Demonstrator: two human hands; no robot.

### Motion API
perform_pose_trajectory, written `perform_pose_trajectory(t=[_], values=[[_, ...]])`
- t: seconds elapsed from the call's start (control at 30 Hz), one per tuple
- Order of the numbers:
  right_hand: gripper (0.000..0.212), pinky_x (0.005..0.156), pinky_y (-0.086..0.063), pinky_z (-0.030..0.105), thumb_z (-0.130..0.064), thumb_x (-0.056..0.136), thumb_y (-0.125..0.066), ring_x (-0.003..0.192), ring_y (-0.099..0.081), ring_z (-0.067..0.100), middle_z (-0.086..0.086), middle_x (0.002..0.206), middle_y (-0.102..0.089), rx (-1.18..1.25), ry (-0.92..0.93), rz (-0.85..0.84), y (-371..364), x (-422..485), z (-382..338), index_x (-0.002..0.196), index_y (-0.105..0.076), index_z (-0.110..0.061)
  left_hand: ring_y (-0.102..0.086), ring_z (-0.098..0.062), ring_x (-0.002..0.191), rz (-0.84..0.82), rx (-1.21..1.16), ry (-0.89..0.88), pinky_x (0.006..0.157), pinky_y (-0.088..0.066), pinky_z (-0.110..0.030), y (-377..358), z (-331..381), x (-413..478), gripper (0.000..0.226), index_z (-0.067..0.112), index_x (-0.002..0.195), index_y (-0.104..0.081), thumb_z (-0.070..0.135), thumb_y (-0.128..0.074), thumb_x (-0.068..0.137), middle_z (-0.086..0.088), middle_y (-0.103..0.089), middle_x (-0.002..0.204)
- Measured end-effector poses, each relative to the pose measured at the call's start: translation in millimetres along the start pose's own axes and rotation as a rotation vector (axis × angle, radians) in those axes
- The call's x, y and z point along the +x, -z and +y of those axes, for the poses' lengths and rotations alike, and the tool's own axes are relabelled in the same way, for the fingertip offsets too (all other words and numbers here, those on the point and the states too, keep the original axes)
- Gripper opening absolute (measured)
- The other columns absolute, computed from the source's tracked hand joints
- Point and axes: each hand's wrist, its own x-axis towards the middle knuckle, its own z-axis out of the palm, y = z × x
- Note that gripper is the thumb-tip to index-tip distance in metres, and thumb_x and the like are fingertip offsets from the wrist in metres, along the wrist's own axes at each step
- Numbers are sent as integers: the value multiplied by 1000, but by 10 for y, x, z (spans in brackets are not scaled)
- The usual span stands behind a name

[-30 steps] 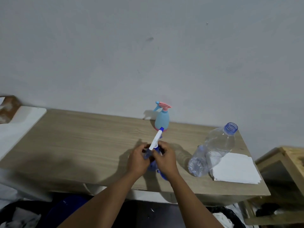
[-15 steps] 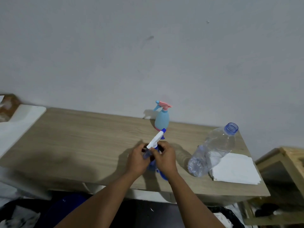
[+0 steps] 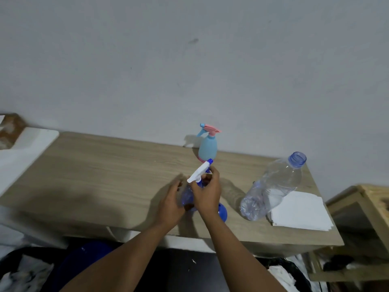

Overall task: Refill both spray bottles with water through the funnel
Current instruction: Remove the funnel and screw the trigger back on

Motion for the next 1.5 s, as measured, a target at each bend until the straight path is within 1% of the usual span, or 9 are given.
perform_pose_trajectory(t=[0.13,0.2,0.3,0.63,0.93,1.1,1.2,1.33,1.5], values=[[37,82,-49,18,-14,94,-62,94,-61,5,-2,108,-62,-59,88,-110,-1,57,120,127,-50,-25,-6,-26,150,-135,639,204,117,-13,-53,257,-476,-68,109,24,155,-11,70,-65,72,-1,-10,163],[21,76,-50,27,-15,98,-56,85,-58,6,5,104,-57,-50,104,-75,12,76,113,117,-51,-24,19,-27,148,-295,752,309,113,4,-63,327,-599,-114,115,28,154,7,84,-49,70,4,18,162],[8,69,-52,23,-16,101,-51,82,-64,14,10,105,-54,52,120,30,42,177,-61,106,-49,-21,34,-26,142,-428,755,339,109,15,-67,355,-637,-110,116,30,150,22,87,-42,72,6,38,154],[23,61,-53,37,-13,100,-42,58,-69,29,18,99,-69,53,-6,-149,429,375,-330,93,-63,-16,42,-26,137,-501,742,379,105,21,-68,378,-608,-81,122,32,146,30,91,-41,67,8,46,149],[57,68,-59,50,-53,100,-40,57,-69,35,10,87,-73,-127,-159,-342,513,304,-308,93,-68,-3,42,-26,137,-520,734,395,106,19,-69,393,-559,-98,121,30,147,29,89,-42,69,7,45,150],[86,75,-59,46,-68,91,-35,63,-70,38,17,60,-65,-431,-298,-477,566,262,-176,78,-65,12,43,-26,137,-524,737,401,106,19,-69,400,-547,-104,120,31,147,29,89,-42,69,7,45,150],[82,74,-59,48,-65,93,-34,66,-70,45,24,62,-64,-413,-347,-485,623,216,-107,73,-58,11,43,-26,136,-530,729,397,106,20,-68,402,-539,-105,120,30,147,29,88,-43,71,7,45,150],[66,69,-59,43,-64,95,-33,66,-70,45,30,74,-66,-405,-348,-476,678,157,-139,72,-67,-13,44,-26,136,-542,716,397,106,20,-69,406,-542,-108,120,31,146,30,88,-43,70,7,46,149],[73,53,-52,30,-62,98,-33,59,-70,42,28,68,-65,-372,-373,-466,759,144,-169,75,-62,1,43,-26,136,-531,720,400,106,20,-68,395,-545,-109,120,31,147,30,88,-43,70,8,45,149]])
